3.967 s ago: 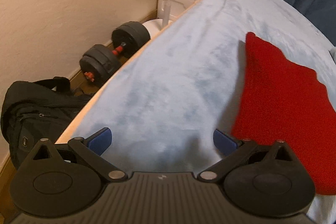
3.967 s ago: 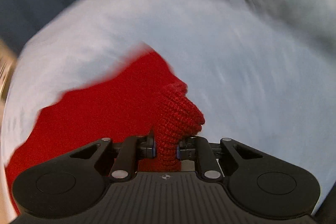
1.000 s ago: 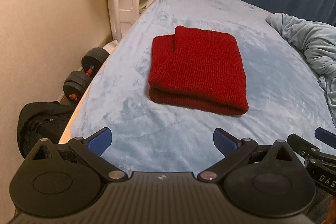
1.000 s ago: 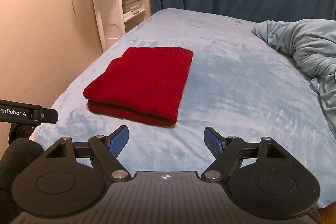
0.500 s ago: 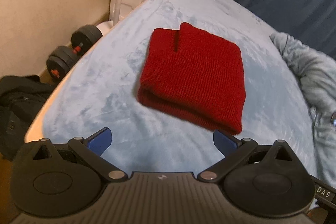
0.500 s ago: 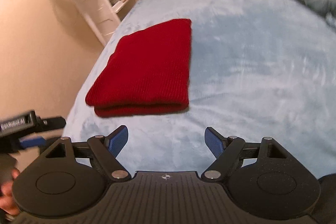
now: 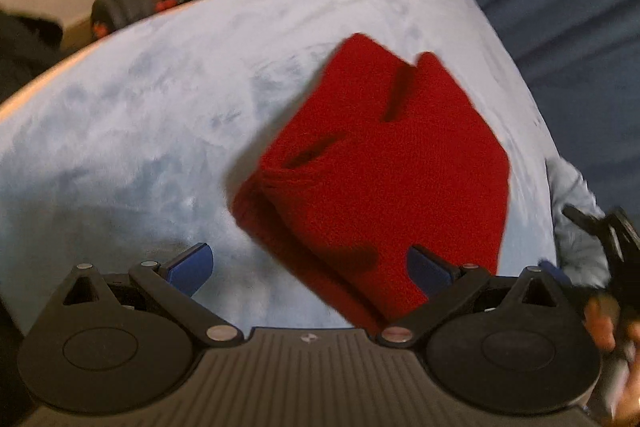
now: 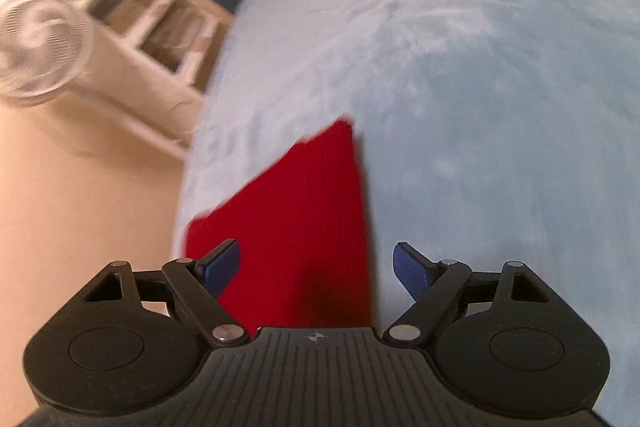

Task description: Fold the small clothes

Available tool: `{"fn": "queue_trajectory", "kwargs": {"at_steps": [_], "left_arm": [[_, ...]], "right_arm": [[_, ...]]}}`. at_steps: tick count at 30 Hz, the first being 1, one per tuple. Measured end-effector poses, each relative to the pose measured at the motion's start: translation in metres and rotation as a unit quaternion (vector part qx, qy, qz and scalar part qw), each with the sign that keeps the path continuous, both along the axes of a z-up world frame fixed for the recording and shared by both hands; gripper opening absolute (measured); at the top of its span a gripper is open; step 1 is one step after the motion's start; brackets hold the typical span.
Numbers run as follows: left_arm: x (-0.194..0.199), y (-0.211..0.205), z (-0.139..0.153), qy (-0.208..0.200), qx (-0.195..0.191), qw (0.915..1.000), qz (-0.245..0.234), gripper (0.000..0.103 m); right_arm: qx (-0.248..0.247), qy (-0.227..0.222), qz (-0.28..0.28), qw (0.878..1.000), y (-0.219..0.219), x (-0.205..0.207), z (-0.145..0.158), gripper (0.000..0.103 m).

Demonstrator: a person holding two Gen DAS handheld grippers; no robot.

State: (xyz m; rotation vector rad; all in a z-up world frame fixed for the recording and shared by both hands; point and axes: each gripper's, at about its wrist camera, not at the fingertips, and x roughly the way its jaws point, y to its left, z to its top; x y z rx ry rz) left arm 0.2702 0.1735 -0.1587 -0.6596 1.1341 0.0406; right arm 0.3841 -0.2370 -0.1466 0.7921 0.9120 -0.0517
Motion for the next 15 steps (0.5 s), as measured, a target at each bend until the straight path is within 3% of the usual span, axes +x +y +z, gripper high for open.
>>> {"fn": "queue_trajectory", "kwargs": {"at_steps": [3,9,10,11,13,15], "left_arm": [[0.007,0.014,-0.018,0.022,-0.011,0.9991,0.035,0.103],[0.025,0.035,-0.042,0.045,-0.052,0.9942,0.082,0.102],[0.028,0.035,-0.040,0.037,-0.045,0.9947,0.085,0.098],[0.031,0.034,-0.036,0.022,-0.039,0.9962,0.075,0.063],[0.045,0.033,-0.029,0.024,-0.029,0.9983,0.046,0.050],[0.074,0.038,-0.027,0.023,-0.014,0.9996,0.005,0.044]], "right_arm": [[-0.012,0.028,0.004,1.000,0.000,0.063,-0.027,0.085],[-0.036,0.069,0.077,0.994,0.031,0.149,-0.069,0.083],[-0.043,0.069,0.095,0.992,0.037,0.156,-0.072,0.056],[-0.063,0.073,0.124,0.988,0.045,0.160,-0.074,0.038],[-0.115,0.056,0.165,0.978,0.056,0.150,-0.067,0.027],[-0.114,0.044,0.139,0.983,0.041,0.122,-0.060,0.024]]}}
